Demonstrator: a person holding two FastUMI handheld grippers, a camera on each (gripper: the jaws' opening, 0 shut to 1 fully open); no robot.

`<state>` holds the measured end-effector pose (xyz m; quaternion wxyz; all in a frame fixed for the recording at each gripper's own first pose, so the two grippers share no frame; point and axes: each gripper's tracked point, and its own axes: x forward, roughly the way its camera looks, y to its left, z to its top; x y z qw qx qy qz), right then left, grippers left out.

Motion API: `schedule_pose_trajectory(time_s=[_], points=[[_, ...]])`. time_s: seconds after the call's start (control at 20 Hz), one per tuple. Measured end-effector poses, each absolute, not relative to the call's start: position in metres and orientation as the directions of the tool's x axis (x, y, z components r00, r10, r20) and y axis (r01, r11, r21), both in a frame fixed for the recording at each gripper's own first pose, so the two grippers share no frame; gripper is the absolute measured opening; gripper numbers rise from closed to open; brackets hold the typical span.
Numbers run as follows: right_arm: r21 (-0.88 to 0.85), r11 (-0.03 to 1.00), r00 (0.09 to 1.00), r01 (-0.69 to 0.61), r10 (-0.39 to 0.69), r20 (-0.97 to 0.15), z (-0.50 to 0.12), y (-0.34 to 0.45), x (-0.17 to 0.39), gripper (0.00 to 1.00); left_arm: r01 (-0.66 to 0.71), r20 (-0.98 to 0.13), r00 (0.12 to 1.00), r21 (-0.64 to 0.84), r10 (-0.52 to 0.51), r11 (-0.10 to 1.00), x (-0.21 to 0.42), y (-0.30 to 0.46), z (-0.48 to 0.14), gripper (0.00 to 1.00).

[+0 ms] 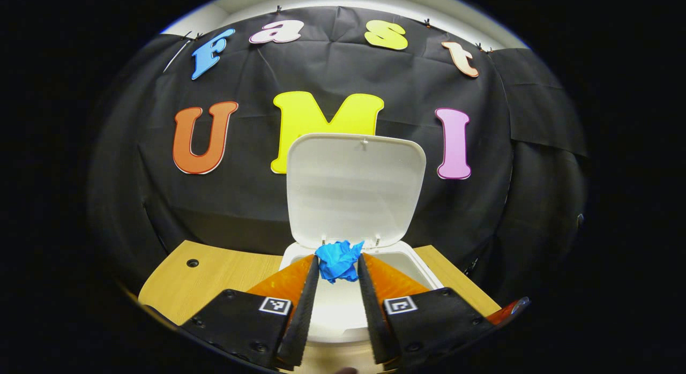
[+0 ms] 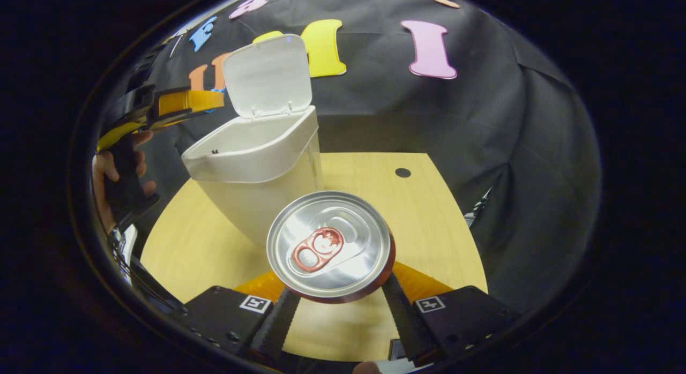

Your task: Press the lid of the desktop garbage bin to open it, pick up the crumpled paper on the desktop and throw it into the bin, then pick up the pop can on the desktop and drop it into the bin, and finally close the garbage bin lid.

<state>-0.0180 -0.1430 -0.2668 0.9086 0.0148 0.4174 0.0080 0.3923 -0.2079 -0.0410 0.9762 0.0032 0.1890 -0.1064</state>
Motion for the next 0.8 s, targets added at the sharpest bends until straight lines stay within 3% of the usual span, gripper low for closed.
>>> schedule_pose_trajectory(time_s=[0.05,0.1,0.2,0.5,0.8], points=[[0.034,0.999,0.653,-0.006,0.029,-0.757,-0.266,-0.142,-0.018,0.82,0.2,-0.374,0.906,-0.028,-0.196,0.979,0.393,-0.206,-0.041,0.51],[0.035,0.999,0.654,-0.009,0.032,-0.756,-0.265,-0.14,-0.016,0.82,0.197,-0.373,0.907,-0.03,-0.194,0.98,0.391,-0.204,-0.04,0.77],[0.035,0.999,0.658,-0.015,0.036,-0.752,-0.262,-0.137,-0.014,0.82,0.204,-0.368,0.907,-0.035,-0.202,0.978,0.391,-0.204,-0.039,1.0],[0.014,0.999,0.667,-0.045,0.041,-0.744,-0.242,-0.127,-0.004,0.82,0.186,-0.352,0.918,-0.024,-0.183,0.982,0.381,-0.185,-0.029,1.0],[-0.028,0.993,0.72,-0.119,0.067,-0.691,-0.18,-0.121,0.029,0.82,0.123,-0.357,0.925,-0.039,-0.129,0.992,0.362,-0.151,-0.029,1.0]])
